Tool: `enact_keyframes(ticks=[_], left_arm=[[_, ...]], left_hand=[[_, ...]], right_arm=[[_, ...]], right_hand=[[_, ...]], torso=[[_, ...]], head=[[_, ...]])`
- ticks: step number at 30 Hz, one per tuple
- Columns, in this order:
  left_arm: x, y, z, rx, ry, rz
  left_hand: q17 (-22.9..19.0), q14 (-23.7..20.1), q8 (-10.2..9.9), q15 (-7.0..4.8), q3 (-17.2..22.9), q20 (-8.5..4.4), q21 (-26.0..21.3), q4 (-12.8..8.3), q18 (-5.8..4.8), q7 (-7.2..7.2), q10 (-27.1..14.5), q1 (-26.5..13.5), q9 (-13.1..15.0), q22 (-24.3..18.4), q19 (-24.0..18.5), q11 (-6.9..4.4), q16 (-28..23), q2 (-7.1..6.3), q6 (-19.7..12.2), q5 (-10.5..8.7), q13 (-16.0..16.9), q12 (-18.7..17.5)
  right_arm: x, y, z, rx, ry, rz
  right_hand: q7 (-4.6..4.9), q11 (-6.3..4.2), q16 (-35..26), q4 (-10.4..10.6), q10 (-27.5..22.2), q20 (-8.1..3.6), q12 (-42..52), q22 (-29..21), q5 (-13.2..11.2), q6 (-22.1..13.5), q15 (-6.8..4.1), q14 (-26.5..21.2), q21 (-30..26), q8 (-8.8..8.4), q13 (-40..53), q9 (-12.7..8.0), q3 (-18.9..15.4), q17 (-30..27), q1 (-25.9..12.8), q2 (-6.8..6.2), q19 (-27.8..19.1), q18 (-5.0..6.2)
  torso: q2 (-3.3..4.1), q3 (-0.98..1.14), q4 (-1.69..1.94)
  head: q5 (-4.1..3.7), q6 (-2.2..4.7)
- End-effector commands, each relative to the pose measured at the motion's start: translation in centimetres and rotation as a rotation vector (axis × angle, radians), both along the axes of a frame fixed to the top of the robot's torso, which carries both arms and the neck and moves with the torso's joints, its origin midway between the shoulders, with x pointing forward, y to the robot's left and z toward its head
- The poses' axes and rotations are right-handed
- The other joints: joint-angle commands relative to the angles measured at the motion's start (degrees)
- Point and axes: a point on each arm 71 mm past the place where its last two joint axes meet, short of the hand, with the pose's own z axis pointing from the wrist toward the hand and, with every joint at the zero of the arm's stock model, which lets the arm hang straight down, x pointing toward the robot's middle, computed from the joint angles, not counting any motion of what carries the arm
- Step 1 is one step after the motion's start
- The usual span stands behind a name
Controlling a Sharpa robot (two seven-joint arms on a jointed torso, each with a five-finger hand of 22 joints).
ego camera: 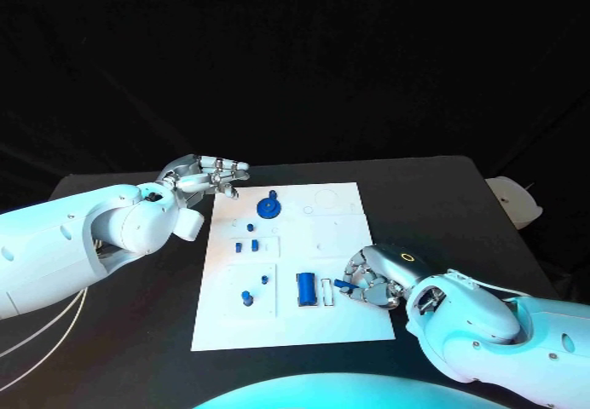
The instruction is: Assemble the parts on the task board
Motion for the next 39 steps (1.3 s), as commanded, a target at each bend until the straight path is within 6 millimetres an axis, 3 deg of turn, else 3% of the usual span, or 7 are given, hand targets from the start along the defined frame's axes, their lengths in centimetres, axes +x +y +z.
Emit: enact_keyframes(ticks=[1, 4, 11, 14, 17, 35, 39], left_arm=[[0.0, -0.3, 0.1, -0.007, -0.004, -0.011], [0.0, -0.3, 0.1, -0.007, -0.004, -0.011], [0.0, -0.4, 0.1, -0.008, -0.004, -0.013], [0.0, -0.4, 0.1, -0.009, -0.004, -0.014], [0.0, -0.3, 0.1, -0.008, -0.003, -0.014], [-0.1, -0.3, 0.1, 0.004, -0.006, -0.024], [-0.1, -0.3, 0.1, 0.004, -0.006, -0.025]], left_hand=[[-0.1, -0.1, 0.1, 0.11, -0.2, 0.24, -0.2, 0.0, 0.81, -0.02, -0.4, -0.1, 0.0, -0.1, 0.0, 0.15, -0.3, 0.58, -0.2, -0.29, 0.1, 0.2], [-0.1, -0.2, 0.1, 0.13, -0.2, 0.25, -0.2, 0.0, 0.80, 0.00, -0.5, -0.1, 0.0, -0.1, 0.0, 0.17, -0.3, 0.63, -0.3, -0.29, 0.1, 0.3], [-0.1, -0.2, 0.1, 0.13, -0.2, 0.25, -0.2, 0.0, 0.80, 0.00, -0.5, -0.1, 0.0, -0.1, 0.0, 0.17, -0.3, 0.63, -0.3, -0.29, 0.1, 0.3], [-0.1, -0.2, 0.1, 0.13, -0.2, 0.25, -0.2, 0.0, 0.80, 0.00, -0.5, -0.1, 0.0, -0.1, 0.0, 0.17, -0.3, 0.63, -0.3, -0.29, 0.1, 0.3], [-0.1, -0.2, 0.1, 0.13, -0.2, 0.25, -0.2, 0.0, 0.80, 0.00, -0.5, -0.1, 0.0, -0.1, 0.0, 0.17, -0.3, 0.63, -0.3, -0.29, 0.1, 0.3], [-0.1, -0.2, 0.1, 0.15, -0.2, 0.26, -0.2, 0.1, 0.80, 0.01, -0.5, -0.2, 0.0, -0.1, 0.0, 0.18, -0.3, 0.65, -0.3, -0.29, 0.1, 0.3], [-0.1, -0.2, 0.1, 0.15, -0.2, 0.26, -0.2, 0.1, 0.80, 0.01, -0.5, -0.2, 0.0, -0.1, 0.0, 0.18, -0.3, 0.65, -0.3, -0.29, 0.1, 0.3]], right_arm=[[0.1, 0.2, -0.3, 0.084, 0.071, -0.050], [0.2, 0.4, -0.6, 0.098, 0.111, -0.058], [0.3, 1.4, -1.4, 0.101, 0.181, -0.057], [0.4, 1.6, -1.8, 0.095, 0.202, -0.056], [0.4, 1.7, -2.0, 0.089, 0.218, -0.060], [0.7, 1.9, -2.3, 0.073, 0.208, -0.067], [0.7, 2.1, -2.3, 0.070, 0.201, -0.060]], right_hand=[[-0.12, -0.03, 0.0, 0.2, 0.2, -0.20, 0.2, 13.6, 0.4, 0.4, -0.38, 4.5, 0.4, 0.39, -1.2, 0.6, 1.2, 8.2, -1.4, 0.26, 4.0, -0.59], [-0.11, -0.02, 0.1, 0.7, 0.3, -0.19, 0.3, 13.6, 0.4, 0.4, -0.35, 4.5, 0.3, 0.41, -1.1, 0.7, 1.8, 8.3, -2.2, -0.09, 3.9, -0.59], [-0.16, -0.04, 0.2, 1.8, 0.5, -0.18, 0.5, 13.6, 0.5, 0.8, -0.34, 4.5, 0.4, 0.61, -0.9, 1.0, 2.5, 8.5, -4.4, -0.83, 4.0, -0.60], [-0.22, -0.07, 0.2, 2.5, 0.6, -0.19, 0.5, 13.6, 2.4, 1.1, -0.36, 4.5, 0.4, 0.81, -0.8, 1.3, 2.5, 8.5, -5.8, -1.23, 4.0, -0.59], [-0.22, -0.07, 0.3, 2.9, 0.6, -0.20, 0.6, 13.6, 2.7, 1.2, -0.37, 4.5, 0.4, 0.93, -0.7, 1.4, 2.3, 8.6, -6.6, -1.37, 4.0, -0.60], [-0.52, -0.29, 0.3, 3.7, 1.1, -0.32, 1.3, 13.6, 2.7, 2.0, -0.53, 4.5, 0.4, 1.70, -0.2, 2.2, 1.7, 8.6, -9.2, -1.15, 4.0, -0.58], [-0.60, -0.36, 0.3, 3.7, 1.2, -0.38, 1.6, 13.6, 3.7, 2.1, -0.59, 4.6, 0.4, 1.98, 0.1, 2.5, 1.0, 8.7, -10.6, -1.11, 4.0, -0.59]], torso=[[-0.06, 0.05, 0.01], [-0.01, -0.02, 0.01], [0.02, 0.03, -0.04], [0.07, 0.07, 0.00], [0.06, 0.07, -0.01], [0.03, 0.03, -0.05], [-0.01, 0.02, -0.01]], head=[[0.06, -0.02], [0.03, -0.10], [0.07, -0.17], [0.07, -0.22], [0.09, -0.30], [0.13, -0.66], [0.07, -0.64]])
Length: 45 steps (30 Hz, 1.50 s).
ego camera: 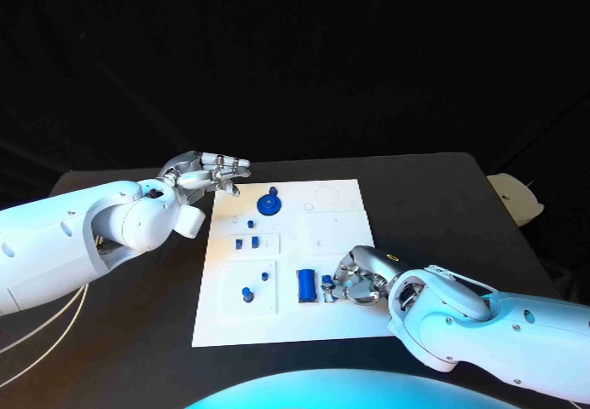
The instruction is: Assemble the parts on the task board
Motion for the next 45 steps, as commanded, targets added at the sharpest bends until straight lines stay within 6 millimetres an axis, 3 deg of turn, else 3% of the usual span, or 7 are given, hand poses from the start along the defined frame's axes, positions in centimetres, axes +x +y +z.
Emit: enact_keyframes(ticks=[1, 7, 13, 19, 37, 40, 45], left_arm=[[-0.1, -0.3, 0.1, 0.000, -0.006, -0.020], [-0.1, -0.2, 0.1, 0.000, -0.006, -0.019], [-0.1, -0.2, 0.1, 0.000, -0.006, -0.020], [0.0, -0.2, 0.1, 0.001, -0.005, -0.019], [0.0, -0.1, 0.0, 0.001, -0.006, -0.014], [-0.1, 0.0, -0.2, -0.004, -0.001, -0.009], [-0.1, -0.2, -0.7, -0.038, 0.024, 0.003]], left_hand=[[0.0, -0.2, 0.1, 0.15, -0.2, 0.26, -0.2, 0.1, 0.80, 0.01, -0.3, 0.0, 0.0, -0.1, 0.0, -0.02, -0.3, 0.42, -0.3, -0.29, 0.1, 0.3], [0.0, -0.2, 0.1, 0.15, -0.2, 0.26, -0.2, 0.1, 0.80, 0.01, -0.3, 0.0, 0.0, -0.1, 0.0, -0.02, -0.3, 0.42, -0.3, -0.29, 0.1, 0.3], [0.0, -0.2, 0.1, 0.15, -0.2, 0.26, -0.2, 0.1, 0.80, 0.01, -0.3, 0.0, 0.0, -0.1, 0.0, -0.02, -0.3, 0.42, -0.3, -0.29, 0.1, 0.3], [0.0, -0.2, 0.1, 0.15, -0.2, 0.26, -0.2, 0.1, 0.80, 0.01, -0.3, 0.0, 0.0, -0.1, 0.0, -0.02, -0.3, 0.42, -0.3, -0.29, 0.1, 0.3], [-0.1, -0.2, 0.1, 0.16, -0.2, 0.28, -0.3, 0.0, 0.80, 0.02, -0.5, 0.1, 0.0, -0.1, 0.0, -0.01, -0.3, 0.44, -0.4, -0.27, 0.1, 0.4], [-0.1, -0.2, 0.1, 0.16, -0.2, 0.28, -0.3, 0.1, 0.80, 0.02, -0.5, 0.0, 0.0, -0.2, 0.0, -0.01, -0.3, 0.45, -0.4, -0.27, 0.1, 0.4], [-0.1, -0.2, 0.1, 0.21, -0.4, 0.32, -0.4, 0.2, 0.78, 0.03, -0.5, -0.2, 0.0, -0.2, 0.0, 0.02, -0.3, 0.40, -0.4, -0.31, 0.1, 0.5]], right_arm=[[-0.3, 0.4, -0.2, -0.020, 0.008, 0.030], [-0.3, 0.4, -0.2, -0.024, 0.004, 0.035], [-0.3, 0.4, -0.2, -0.025, -0.005, 0.036], [-0.2, 0.3, 0.0, -0.016, -0.019, 0.026], [-0.6, -1.1, 1.1, 0.028, -0.078, 0.031], [0.3, -1.9, 2.0, 0.096, -0.086, 0.020], [3.3, -3.6, 3.0, 0.254, -0.059, -0.011]], right_hand=[[-0.29, -0.18, 0.3, 0.0, 1.0, -0.39, 0.5, 13.7, 0.5, 0.6, -0.39, 4.8, 0.2, 0.45, 6.3, 0.2, -0.7, 8.7, -1.4, -0.06, 4.0, -0.59], [-0.22, -0.10, 0.3, 0.1, 1.2, -0.38, 0.7, 13.7, -0.5, 0.7, -0.33, 4.8, 0.2, 0.75, 6.5, 0.6, -3.4, 8.7, -5.1, -0.15, 4.0, -0.60], [-0.26, -0.11, 0.3, 0.0, 1.2, -0.37, 0.6, 13.6, -5.2, 0.6, -0.34, 4.8, 0.1, 0.92, 6.6, 0.9, -6.5, 8.7, -7.8, 0.36, 3.9, -0.57], [-0.19, -0.05, 0.2, 0.1, 1.0, -0.35, 0.3, 13.5, -6.6, 0.3, -0.31, 4.7, -0.2, 0.91, 6.4, 1.0, -8.2, 8.5, -8.8, 0.81, 3.8, -0.51], [-0.06, 0.01, -0.1, -1.0, 0.6, -0.36, -0.7, 13.3, -3.8, -0.6, -0.29, 4.6, -1.0, 0.64, 5.9, 1.2, -9.3, 7.9, -4.1, 1.62, 3.5, -0.33], [1.29, 1.08, -2.8, -1.2, -2.1, 0.13, -6.2, 11.7, -2.6, -3.4, 0.50, 3.4, -6.6, -1.38, 2.4, 0.3, -9.7, 3.2, -2.2, 1.66, 1.0, 0.81], [3.77, 3.30, -17.7, -2.0, -16.1, 1.80, -33.7, 4.2, -1.4, -7.9, 2.35, -2.7, -29.7, -5.19, -15.9, -1.7, -9.6, -17.2, 2.9, 2.40, -9.4, 5.03]], torso=[[-0.04, 0.02, 0.00], [-0.03, 0.00, -0.04], [-0.02, 0.02, -0.05], [-0.06, 0.03, -0.07], [-0.23, -0.03, -0.12], [-0.51, -0.11, -0.12], [-1.46, -0.56, -0.20]], head=[[-0.04, -0.01], [-0.03, -0.02], [-0.08, -0.04], [-0.14, -0.04], [-0.17, 0.19], [-0.35, 0.51], [-0.57, 1.25]])
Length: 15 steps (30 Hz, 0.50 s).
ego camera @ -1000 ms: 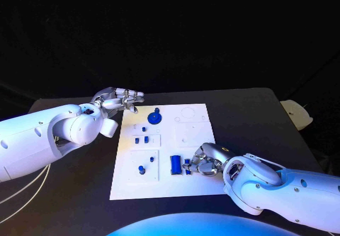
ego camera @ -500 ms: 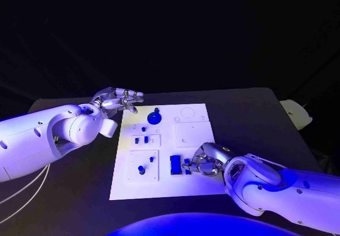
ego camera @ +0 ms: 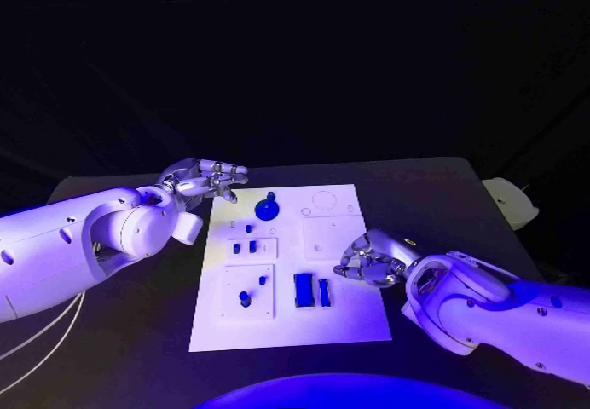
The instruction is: Assemble the parts on the task board
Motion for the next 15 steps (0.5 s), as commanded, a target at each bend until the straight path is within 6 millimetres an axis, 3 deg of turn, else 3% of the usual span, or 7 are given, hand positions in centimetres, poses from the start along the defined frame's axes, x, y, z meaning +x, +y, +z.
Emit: enact_keyframes(ticks=[1, 4, 8, 10, 11, 12, 15], left_arm=[[0.0, -0.5, -0.2, -0.056, 0.019, 0.003], [0.0, -0.9, -0.8, -0.087, 0.037, 0.011], [0.5, -1.0, -1.6, -0.106, 0.048, 0.031], [0.9, -0.9, -2.1, -0.117, 0.050, 0.049], [1.0, -0.9, -2.2, -0.122, 0.051, 0.059], [1.3, -0.8, -2.5, -0.130, 0.051, 0.073], [2.0, -0.6, -3.1, -0.157, 0.054, 0.120]], left_hand=[[-0.1, -0.2, 0.1, 0.21, -0.3, 0.33, -0.4, 0.1, 0.78, 0.03, -0.5, -0.3, 0.0, -0.1, 0.0, 0.02, -0.3, 0.39, -0.4, -0.32, 0.1, 0.2], [-0.1, -0.2, 0.1, 0.24, -0.4, 0.38, -0.5, 0.3, 0.78, 0.02, -0.5, -0.6, 0.0, -0.2, 0.0, 0.02, -0.3, 0.42, -0.4, -0.34, 0.1, 0.3], [-0.2, -0.2, 0.2, 0.28, -0.7, 0.45, -0.8, 0.6, 0.77, -0.01, -0.6, -1.1, 0.1, -0.3, 0.1, 0.02, -0.3, 0.37, -0.4, -0.37, 0.1, 0.4], [-0.2, -0.2, 0.2, 0.30, -0.9, 0.48, -0.9, 0.8, 0.78, -0.04, -0.6, -1.3, 0.1, -0.4, 0.1, 0.00, -0.3, 0.35, -0.5, -0.38, 0.2, 0.5], [-0.2, -0.2, 0.2, 0.31, -0.9, 0.50, -1.0, 0.9, 0.77, -0.04, -0.6, -1.4, 0.1, -0.5, 0.1, 0.00, -0.4, 0.33, -0.5, -0.38, 0.2, 0.6], [-0.3, -0.3, 0.3, 0.32, -1.1, 0.53, -1.1, 1.0, 0.77, -0.06, -0.6, -1.6, 0.1, -0.5, 0.0, -0.01, -0.4, 0.30, -0.5, -0.39, 0.2, 0.7], [-0.7, -1.7, 0.3, 0.58, -1.9, 0.79, -2.3, 1.5, 0.71, -0.05, -0.9, -2.4, 0.0, -1.2, -0.7, -0.04, -1.2, 0.05, -0.9, -0.35, 0.2, 0.9]], right_arm=[[1.6, -0.6, 0.6, 0.229, 0.040, 0.011], [4.2, -2.0, 0.9, 0.364, 0.060, -0.020], [7.3, -3.6, 0.9, 0.494, 0.062, -0.075], [8.8, -4.2, 0.8, 0.554, 0.058, -0.110], [9.3, -4.5, 0.8, 0.579, 0.058, -0.125], [10.0, -4.7, 0.7, 0.610, 0.060, -0.145], [11.7, -5.2, 0.4, 0.697, 0.064, -0.201]], right_hand=[[0.90, 0.69, -8.7, -0.9, -6.2, 0.75, -12.6, 2.2, 0.1, -1.2, 0.64, -2.7, -11.6, -1.27, -9.0, -0.9, 0.4, -10.2, 2.9, 0.71, -5.0, 2.07], [1.81, 1.56, -24.6, -2.3, -9.2, 1.53, -18.3, -6.1, -3.0, -2.3, 1.34, -7.9, -30.9, -2.34, -14.4, -1.6, 1.8, -26.7, 7.1, 1.56, -13.0, 4.82], [3.09, 3.57, -35.0, -2.8, -11.6, 3.16, -24.7, -11.9, -6.2, -3.9, 2.90, -10.5, -38.6, -3.88, -22.0, -3.2, 3.4, -31.9, 9.8, 1.76, -16.1, 4.86], [4.15, 4.08, -39.4, -2.6, -14.0, 3.92, -28.6, -14.2, -6.5, -5.0, 4.02, -12.8, -41.3, -4.87, -26.1, -4.2, 4.1, -33.6, 10.6, 1.55, -17.5, 4.68], [4.61, 4.61, -41.3, -2.4, -15.0, 4.33, -30.2, -15.1, -6.7, -5.7, 4.58, -14.2, -42.4, -5.48, -27.8, -4.8, 4.4, -34.4, 10.8, 1.53, -18.5, 4.50], [5.08, 5.32, -44.3, -2.2, -15.8, 4.95, -32.2, -16.5, -6.9, -6.3, 5.35, -16.4, -44.3, -6.14, -30.2, -5.5, 4.8, -35.8, 11.0, 1.38, -20.1, 4.26], [6.11, 6.85, -53.9, -1.9, -14.2, 7.23, -37.1, -22.9, -7.3, -5.4, 7.27, -18.7, -50.7, -7.49, -40.1, -8.5, 6.0, -41.7, 11.1, 0.38, -23.3, 4.69]], torso=[[-0.97, -0.44, -0.01], [-2.01, -0.86, 0.00], [-3.37, -1.55, -0.05], [-4.00, -1.90, -0.13], [-4.25, -2.04, -0.14], [-4.55, -2.19, -0.11], [-5.08, -2.35, -0.02]], head=[[-0.22, 0.76], [-0.23, 1.42], [-0.56, 2.67], [-0.54, 3.64], [-0.51, 3.76], [-0.46, 4.36], [-0.44, 6.03]])
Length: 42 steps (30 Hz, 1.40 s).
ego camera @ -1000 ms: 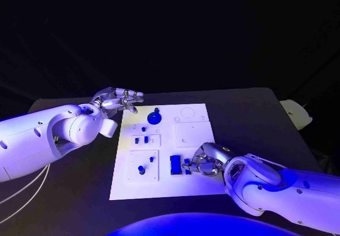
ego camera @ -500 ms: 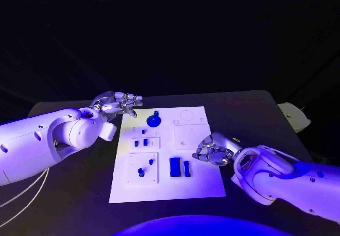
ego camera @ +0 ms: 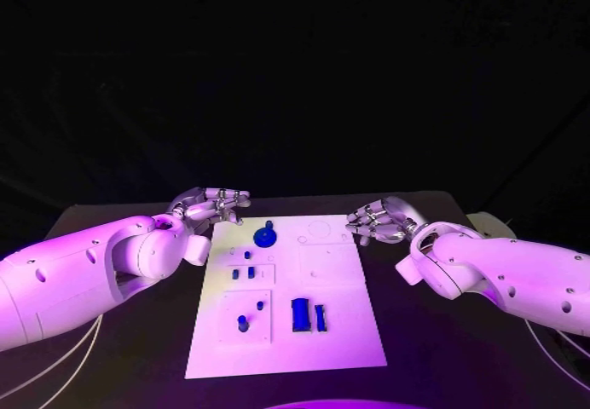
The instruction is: Assemble the parts on the task board
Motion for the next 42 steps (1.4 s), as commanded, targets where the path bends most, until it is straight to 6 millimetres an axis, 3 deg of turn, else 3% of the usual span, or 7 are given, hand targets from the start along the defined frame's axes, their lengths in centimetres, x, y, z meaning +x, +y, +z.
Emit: enact_keyframes(ticks=[1, 16, 17, 30, 32, 33, 42], left_arm=[[0.9, 0.2, -0.4, -0.089, -0.008, 0.075], [3.1, -0.5, -1.3, -0.162, -0.087, 0.188], [2.9, -0.5, -1.7, -0.122, -0.032, 0.147], [0.8, -2.0, -1.4, -0.055, -0.095, 0.204], [0.1, -2.5, -1.2, -0.033, -0.119, 0.222], [-0.5, -2.9, -1.0, -0.016, -0.138, 0.236], [-3.4, -4.4, 0.0, 0.055, -0.235, 0.297]], left_hand=[[-1.2, -3.7, 0.2, 0.52, -1.2, 0.94, -2.6, 0.6, 0.56, 0.30, -1.2, -1.3, 0.0, -1.3, -1.9, 0.12, -2.4, -0.48, -1.1, -0.30, -0.2, 0.1], [-20.1, -19.0, -2.7, 8.08, -8.9, 9.30, -38.2, 2.0, -2.23, -1.27, -6.7, -1.2, -0.1, -22.5, -16.2, 4.52, -41.9, 2.71, -4.5, -0.13, -2.3, -7.0], [-24.2, -33.5, -6.6, 4.89, -13.0, 4.30, -41.8, -0.7, -4.25, -3.92, -23.0, -25.4, -3.8, -23.8, -27.7, 0.85, -43.9, 3.98, -20.6, -3.27, -5.9, -8.7], [-24.2, -45.4, -6.6, 2.11, -17.1, -0.09, -46.3, -7.3, -5.41, -6.67, -37.0, -46.5, -3.8, -28.5, -36.9, -1.90, -47.5, 8.00, -34.6, -5.95, -5.9, -14.3], [-24.2, -47.1, -6.6, 1.71, -17.8, -0.72, -46.9, -7.3, -9.79, -10.84, -39.1, -49.6, -3.8, -28.5, -38.3, -2.33, -51.6, 8.00, -36.6, -6.35, -5.9, -14.3], [-24.2, -48.1, -6.6, 1.49, -18.1, -1.06, -47.1, -7.3, -9.79, -10.84, -40.2, -51.2, -3.8, -28.5, -39.0, -2.56, -51.6, 8.00, -37.7, -10.48, -5.9, -14.3], [-24.2, -53.7, -6.6, -2.54, -23.7, -3.10, -52.5, -7.3, -9.79, -10.84, -46.6, -60.9, -3.8, -28.5, -43.5, -6.98, -51.6, 8.00, -44.1, -10.48, -5.9, -14.3]], right_arm=[[1.6, -0.2, -0.1, 0.283, 0.025, -0.045], [5.9, 0.8, -0.9, 0.434, 0.023, -0.065], [5.8, 0.5, -1.2, 0.352, 0.024, -0.107], [3.1, 2.6, 0.0, 0.464, -0.037, -0.185], [2.2, 3.2, 0.5, 0.494, -0.052, -0.212], [1.6, 3.6, 0.8, 0.512, -0.061, -0.230], [-0.7, 4.8, 2.2, 0.567, -0.088, -0.294]], right_hand=[[0.48, 0.98, -6.7, 0.0, 0.2, 1.65, -3.2, -4.3, -0.3, 0.6, 1.51, -2.5, -4.1, -0.98, -6.5, -2.0, 0.7, -4.0, 0.1, -0.66, -1.8, 0.33], [1.80, 3.54, -20.9, -6.0, -1.1, 6.56, -9.8, -22.8, -2.8, 0.8, 5.22, -4.6, -10.6, -1.87, -22.9, -10.7, -2.5, -18.2, -5.4, 2.23, -10.4, 0.85], [-2.08, 0.41, -24.5, -7.8, -18.2, 1.96, -11.6, -31.9, -6.5, -15.3, 2.38, -23.0, -14.1, -5.48, -24.3, -13.1, -3.7, -19.8, -28.9, 1.24, -23.7, -2.92], [-5.33, -2.35, -24.5, -13.1, -32.7, -2.19, -16.3, -41.0, -9.9, -28.9, -3.29, -38.9, -14.1, -5.48, -29.0, -19.6, -3.7, -24.8, -50.1, 1.24, -35.7, -4.50], [-5.80, -2.74, -24.5, -13.1, -34.8, -2.76, -16.3, -42.2, -10.4, -30.8, -3.29, -41.2, -14.1, -5.48, -29.0, -19.6, -3.7, -24.8, -53.1, 1.24, -37.3, -4.80], [-6.06, -6.93, -24.5, -13.1, -35.9, -3.08, -16.3, -42.9, -10.6, -31.9, -3.29, -42.4, -14.1, -5.48, -29.0, -19.6, -3.7, -24.8, -54.7, 1.24, -38.2, -5.12], [-10.93, -6.93, -24.5, -13.1, -42.6, -4.93, -16.3, -46.7, -15.4, -38.2, -3.29, -49.7, -14.1, -5.48, -29.0, -19.6, -3.7, -24.8, -64.2, 1.24, -43.7, -9.73]], torso=[[-1.43, -0.61, 0.05], [-2.12, -0.17, 0.23], [-2.20, -0.44, 0.16], [-2.75, 1.32, 3.40], [-2.77, 1.37, 3.49], [-2.77, 1.37, 3.49], [-2.77, 1.37, 3.49]], head=[[0.09, 2.26], [1.37, 5.33], [1.19, 5.09], [2.14, 7.79], [2.16, 7.86], [2.16, 7.86], [2.16, 7.86]])
